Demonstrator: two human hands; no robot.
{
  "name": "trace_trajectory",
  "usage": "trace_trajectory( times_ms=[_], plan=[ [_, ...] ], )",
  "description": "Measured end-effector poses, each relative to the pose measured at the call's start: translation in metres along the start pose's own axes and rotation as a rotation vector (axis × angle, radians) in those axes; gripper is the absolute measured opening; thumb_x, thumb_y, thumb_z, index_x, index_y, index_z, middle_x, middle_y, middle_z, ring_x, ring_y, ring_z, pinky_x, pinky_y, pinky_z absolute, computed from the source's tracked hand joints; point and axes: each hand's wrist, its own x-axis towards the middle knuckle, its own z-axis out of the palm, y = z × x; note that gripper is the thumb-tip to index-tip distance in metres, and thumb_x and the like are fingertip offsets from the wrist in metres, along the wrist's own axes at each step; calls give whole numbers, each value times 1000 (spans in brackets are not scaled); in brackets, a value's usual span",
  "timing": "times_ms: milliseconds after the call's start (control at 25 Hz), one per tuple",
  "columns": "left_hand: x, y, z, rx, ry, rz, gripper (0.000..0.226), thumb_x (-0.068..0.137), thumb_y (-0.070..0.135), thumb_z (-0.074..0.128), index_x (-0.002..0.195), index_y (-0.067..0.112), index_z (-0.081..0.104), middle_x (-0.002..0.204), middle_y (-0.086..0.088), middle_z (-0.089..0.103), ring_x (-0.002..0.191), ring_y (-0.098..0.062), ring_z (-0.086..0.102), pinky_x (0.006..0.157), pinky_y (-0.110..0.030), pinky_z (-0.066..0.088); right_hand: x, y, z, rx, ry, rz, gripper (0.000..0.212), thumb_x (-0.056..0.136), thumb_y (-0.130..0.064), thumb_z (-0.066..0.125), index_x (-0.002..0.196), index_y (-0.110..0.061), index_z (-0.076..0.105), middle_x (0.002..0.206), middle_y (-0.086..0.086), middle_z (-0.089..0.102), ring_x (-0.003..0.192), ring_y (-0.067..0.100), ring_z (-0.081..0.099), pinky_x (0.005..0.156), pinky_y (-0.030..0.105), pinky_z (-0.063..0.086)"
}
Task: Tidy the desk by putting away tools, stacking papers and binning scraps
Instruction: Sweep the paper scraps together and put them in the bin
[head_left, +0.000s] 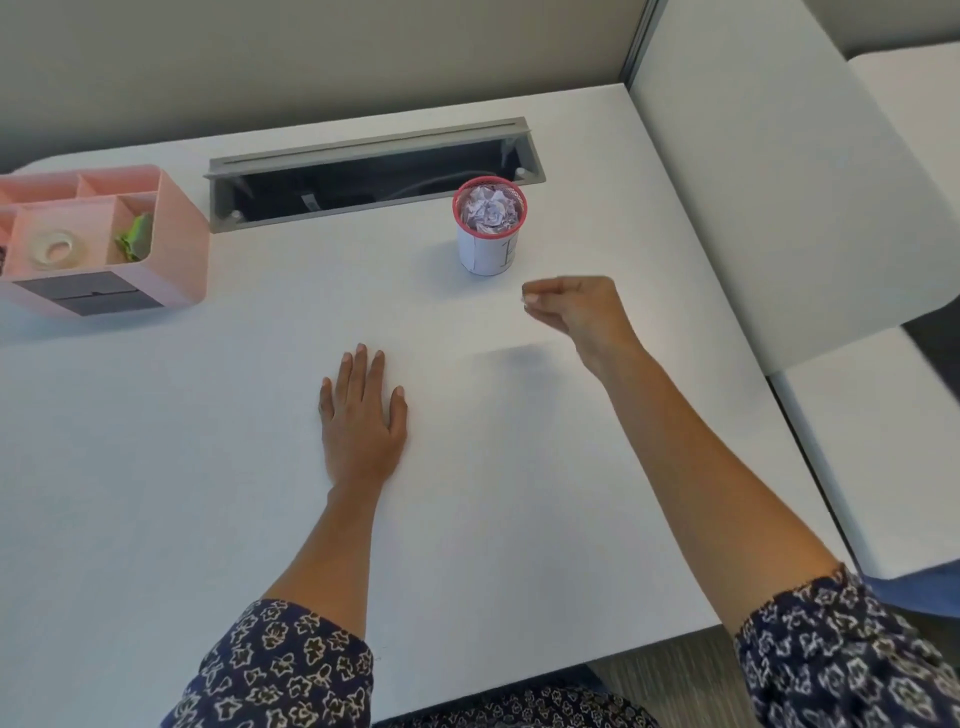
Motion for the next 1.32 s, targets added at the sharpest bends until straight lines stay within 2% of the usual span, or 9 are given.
trace_trajectory(
  times_ms=[160, 240, 360, 480, 840, 960, 1040, 1160, 1320],
  plan=[
    [1, 2, -2, -10, 6, -17, 59, 95, 42, 27, 150, 23, 28, 160, 3, 20, 149, -14, 12, 121, -40, 9, 46, -41, 34, -393, 129, -242, 12, 77, -6, 77, 86, -12, 78, 101, 9, 73, 97, 23, 69, 87, 32, 58],
    [1, 2, -3, -10, 7, -20, 58, 95, 42, 28, 150, 24, 29, 160, 4, 20, 149, -13, 12, 121, -40, 9, 62, -59, 50, -637, 171, -338, 17, 83, -17, 74, 100, -14, 77, 117, 7, 69, 110, 19, 63, 89, 27, 55],
    [2, 2, -2, -5, -1, -27, 58, 94, 42, 29, 149, 24, 30, 160, 5, 20, 149, -12, 12, 121, -41, 10, 79, -77, 66, -874, 134, -390, 24, 92, -26, 64, 111, -16, 72, 121, 4, 67, 112, 20, 61, 89, 23, 50],
    [3, 3, -3, 1, -5, -36, 58, 94, 42, 30, 149, 25, 31, 160, 5, 21, 149, -12, 13, 121, -41, 11, 85, -85, 70, -920, 97, -405, 22, 96, -21, 57, 111, -17, 72, 121, 5, 66, 111, 19, 61, 93, 27, 49],
    [3, 2, -3, 7, -17, -40, 57, 95, 40, 32, 150, 25, 29, 160, 6, 19, 149, -11, 11, 121, -39, 9, 73, -52, 39, -685, 125, -515, 26, 97, -11, 53, 115, -16, 71, 129, 3, 64, 122, 16, 56, 91, 26, 52],
    [2, 2, -3, 10, -5, -39, 56, 95, 39, 34, 149, 25, 31, 160, 6, 20, 149, -12, 13, 121, -39, 9, 50, -17, 22, -595, 257, -619, 36, 88, 0, 45, 103, -13, 75, 105, 3, 74, 100, 17, 66, 87, 33, 54],
    [3, 2, -3, 2, -5, -36, 57, 95, 40, 33, 149, 24, 31, 160, 5, 21, 149, -13, 13, 121, -40, 9, 25, 29, 8, -683, 280, -606, 40, 82, 1, 44, 105, -13, 74, 100, 5, 71, 98, 22, 62, 86, 35, 50],
    [2, 3, -3, 2, 2, -35, 57, 94, 40, 32, 149, 24, 32, 160, 5, 22, 148, -14, 14, 121, -40, 9, -22, 104, -11, -877, 234, -534, 39, 87, -5, 49, 122, -12, 65, 111, 9, 59, 110, 25, 51, 88, 37, 50],
    [1, 3, -3, -1, -8, -35, 57, 95, 41, 30, 150, 24, 29, 160, 5, 20, 149, -13, 12, 121, -41, 9, -60, 155, -19, -1209, 237, -622, 45, 97, -29, 43, 137, -10, 53, 137, 17, 49, 128, 35, 42, 112, 44, 35]
  ],
)
